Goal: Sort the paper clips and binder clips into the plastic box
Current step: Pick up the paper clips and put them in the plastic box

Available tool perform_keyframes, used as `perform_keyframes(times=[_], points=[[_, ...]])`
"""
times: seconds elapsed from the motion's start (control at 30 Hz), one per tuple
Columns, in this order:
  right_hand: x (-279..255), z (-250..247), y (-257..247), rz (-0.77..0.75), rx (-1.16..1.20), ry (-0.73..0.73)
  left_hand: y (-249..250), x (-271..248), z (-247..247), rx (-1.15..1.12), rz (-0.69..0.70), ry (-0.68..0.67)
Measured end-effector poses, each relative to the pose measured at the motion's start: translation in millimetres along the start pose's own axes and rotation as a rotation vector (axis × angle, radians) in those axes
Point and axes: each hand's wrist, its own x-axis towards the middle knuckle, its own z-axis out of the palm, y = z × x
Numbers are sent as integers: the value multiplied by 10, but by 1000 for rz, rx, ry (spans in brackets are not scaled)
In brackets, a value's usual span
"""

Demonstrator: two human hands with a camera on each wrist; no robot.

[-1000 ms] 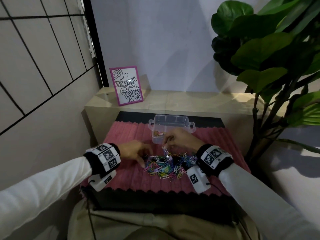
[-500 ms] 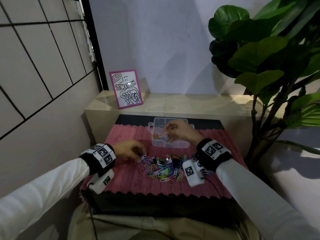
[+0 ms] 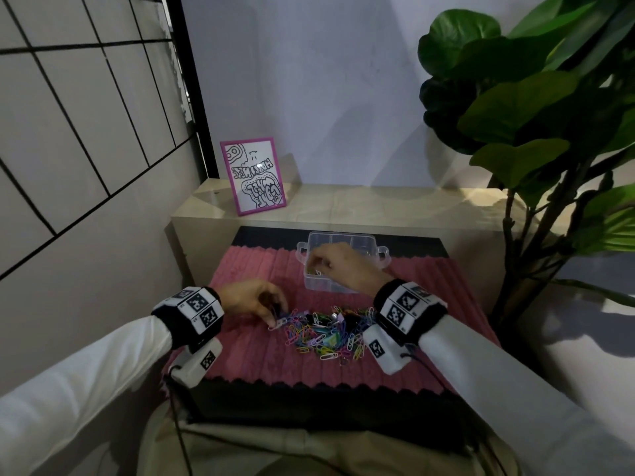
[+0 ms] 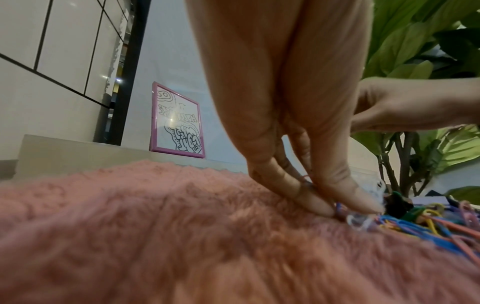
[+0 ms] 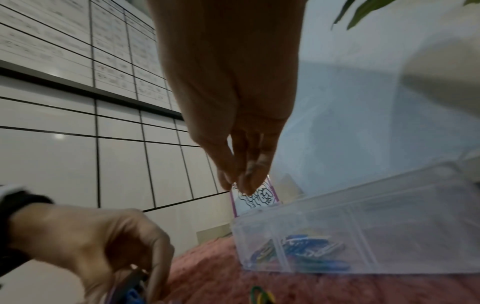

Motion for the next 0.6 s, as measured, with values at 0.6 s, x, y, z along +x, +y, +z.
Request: perform_keyframes(times=[0.6], points=[[3, 414, -229, -27, -46, -366, -10, -123, -2, -248, -53, 106]])
